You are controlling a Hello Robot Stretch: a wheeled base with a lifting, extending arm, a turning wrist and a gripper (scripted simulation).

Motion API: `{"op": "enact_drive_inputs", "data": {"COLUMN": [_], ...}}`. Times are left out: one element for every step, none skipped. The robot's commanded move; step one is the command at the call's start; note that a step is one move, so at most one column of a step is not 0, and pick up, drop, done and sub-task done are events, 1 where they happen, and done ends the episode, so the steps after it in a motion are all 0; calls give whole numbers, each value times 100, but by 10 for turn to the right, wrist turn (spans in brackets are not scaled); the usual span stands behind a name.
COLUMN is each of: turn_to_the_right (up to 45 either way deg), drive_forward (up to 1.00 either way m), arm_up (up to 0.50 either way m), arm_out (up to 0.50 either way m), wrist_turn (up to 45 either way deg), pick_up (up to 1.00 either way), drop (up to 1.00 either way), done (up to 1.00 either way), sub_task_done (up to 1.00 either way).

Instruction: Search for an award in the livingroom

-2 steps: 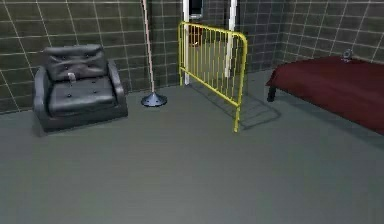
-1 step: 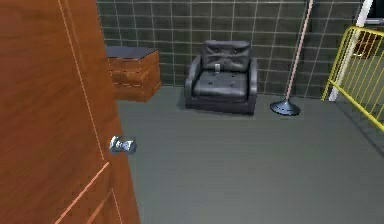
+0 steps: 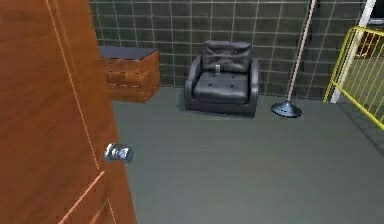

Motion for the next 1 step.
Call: {"op": "enact_drive_inputs", "data": {"turn_to_the_right": [450], "drive_forward": [0], "arm_up": [0], "arm_out": [0], "wrist_turn": [0], "pick_up": [0], "drop": [0], "done": [0], "sub_task_done": [0]}}
